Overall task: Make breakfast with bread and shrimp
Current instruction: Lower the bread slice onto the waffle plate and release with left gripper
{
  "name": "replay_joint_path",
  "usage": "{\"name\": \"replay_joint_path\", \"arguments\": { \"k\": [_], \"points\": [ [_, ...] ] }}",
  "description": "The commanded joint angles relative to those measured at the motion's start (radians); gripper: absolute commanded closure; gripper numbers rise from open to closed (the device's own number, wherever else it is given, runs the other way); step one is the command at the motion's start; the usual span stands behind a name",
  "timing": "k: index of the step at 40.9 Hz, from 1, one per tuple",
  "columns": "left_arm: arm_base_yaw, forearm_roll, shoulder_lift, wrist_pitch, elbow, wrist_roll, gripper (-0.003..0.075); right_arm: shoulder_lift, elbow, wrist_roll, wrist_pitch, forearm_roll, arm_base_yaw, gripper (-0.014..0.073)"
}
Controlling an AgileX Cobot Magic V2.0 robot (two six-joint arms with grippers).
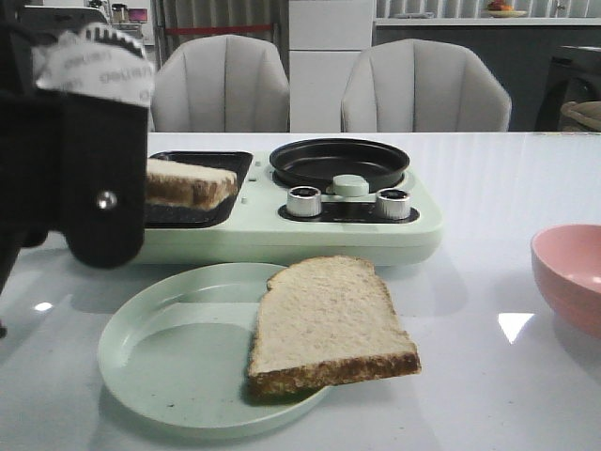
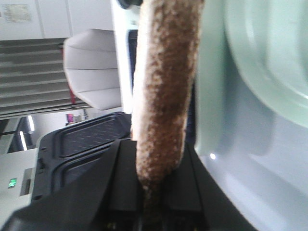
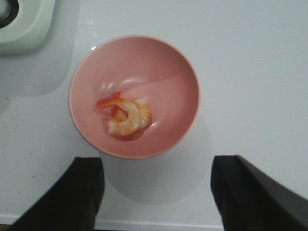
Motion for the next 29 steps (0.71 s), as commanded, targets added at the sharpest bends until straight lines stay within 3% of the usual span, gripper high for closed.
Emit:
{"name": "replay_joint_path", "arguments": {
  "k": [1,11,23,29],
  "points": [
    [0.070,0.104,-0.027,0.010,-0.066,-0.012,0.0619,-0.002,-0.030,-0.003,-0.058,-0.002,-0.003,0.0024],
    [0.328,0.104,0.046,-0.221,-0.271,-0.010,0.0619,-0.002,-0.030,-0.003,-0.058,-0.002,-0.003,0.0024],
    [0.504,0.104,0.230,-0.413,-0.551,0.075,0.0619,-0.002,-0.030,-0.003,-0.058,-0.002,-0.003,0.0024],
    [0.579,0.104,0.333,-0.442,-0.675,0.090,0.0619,-0.002,-0.030,-0.003,-0.058,-0.002,-0.003,0.0024]
  ]
}}
